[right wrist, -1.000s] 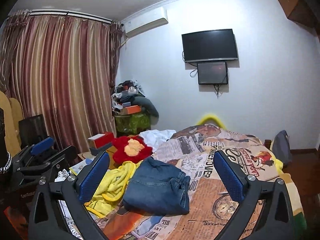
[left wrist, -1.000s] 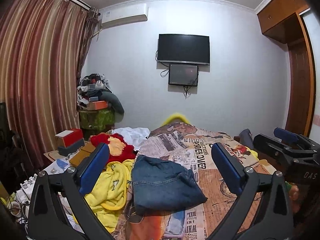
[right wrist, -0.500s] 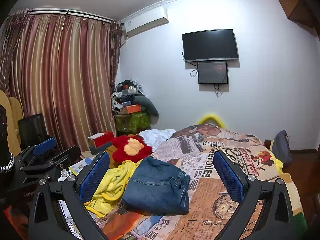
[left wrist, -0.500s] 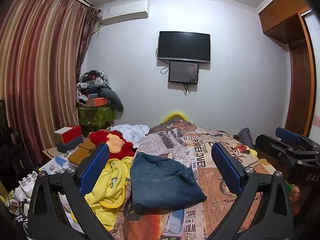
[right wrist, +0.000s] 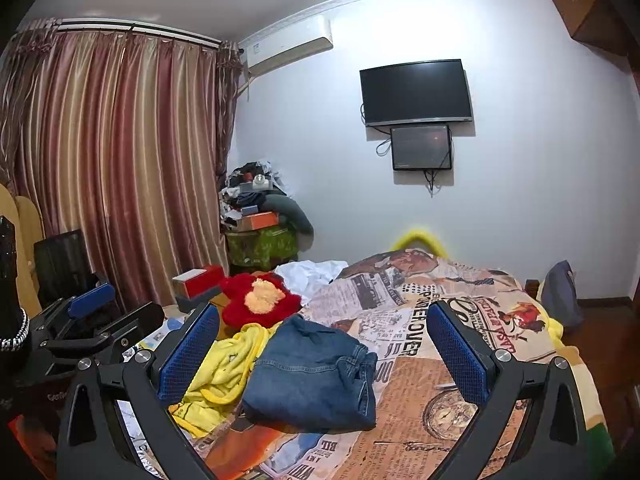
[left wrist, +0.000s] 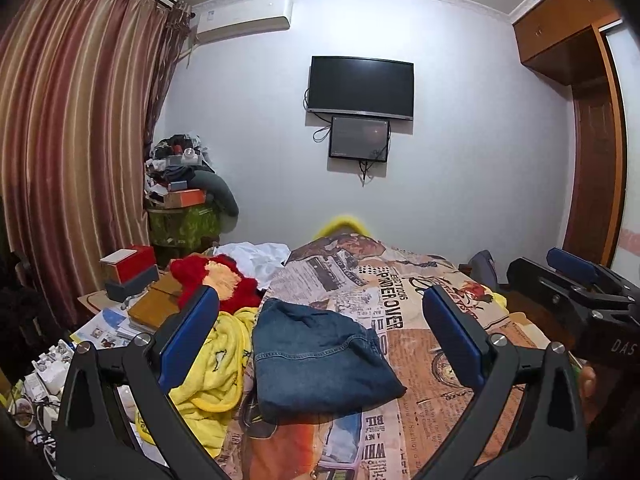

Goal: Fold large clothes

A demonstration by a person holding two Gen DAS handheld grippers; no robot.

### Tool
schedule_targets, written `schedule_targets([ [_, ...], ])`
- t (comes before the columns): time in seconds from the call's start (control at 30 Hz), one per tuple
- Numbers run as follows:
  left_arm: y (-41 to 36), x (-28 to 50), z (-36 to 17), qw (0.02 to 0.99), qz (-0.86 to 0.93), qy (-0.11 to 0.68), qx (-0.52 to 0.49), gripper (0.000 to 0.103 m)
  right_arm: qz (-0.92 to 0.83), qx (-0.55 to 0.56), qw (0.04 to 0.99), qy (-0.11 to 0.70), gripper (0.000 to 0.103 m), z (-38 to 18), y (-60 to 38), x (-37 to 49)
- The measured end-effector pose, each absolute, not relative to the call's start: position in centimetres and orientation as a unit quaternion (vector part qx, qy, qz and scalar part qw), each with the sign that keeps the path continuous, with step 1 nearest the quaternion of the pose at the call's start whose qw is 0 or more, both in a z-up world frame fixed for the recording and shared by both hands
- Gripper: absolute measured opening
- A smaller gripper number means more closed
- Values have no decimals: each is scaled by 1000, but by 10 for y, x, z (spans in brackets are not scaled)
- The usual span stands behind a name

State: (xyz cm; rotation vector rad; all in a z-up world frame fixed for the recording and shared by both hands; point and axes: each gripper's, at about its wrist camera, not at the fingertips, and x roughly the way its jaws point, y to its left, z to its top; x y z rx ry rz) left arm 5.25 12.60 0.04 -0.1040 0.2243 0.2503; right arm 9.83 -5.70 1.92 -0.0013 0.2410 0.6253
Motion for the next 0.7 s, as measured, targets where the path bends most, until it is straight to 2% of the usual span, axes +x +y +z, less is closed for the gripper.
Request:
schedule_targets([
  [0.7,129,56,-4,985,115,116,-61,103,298,16,946,128,103,18,-60,105],
])
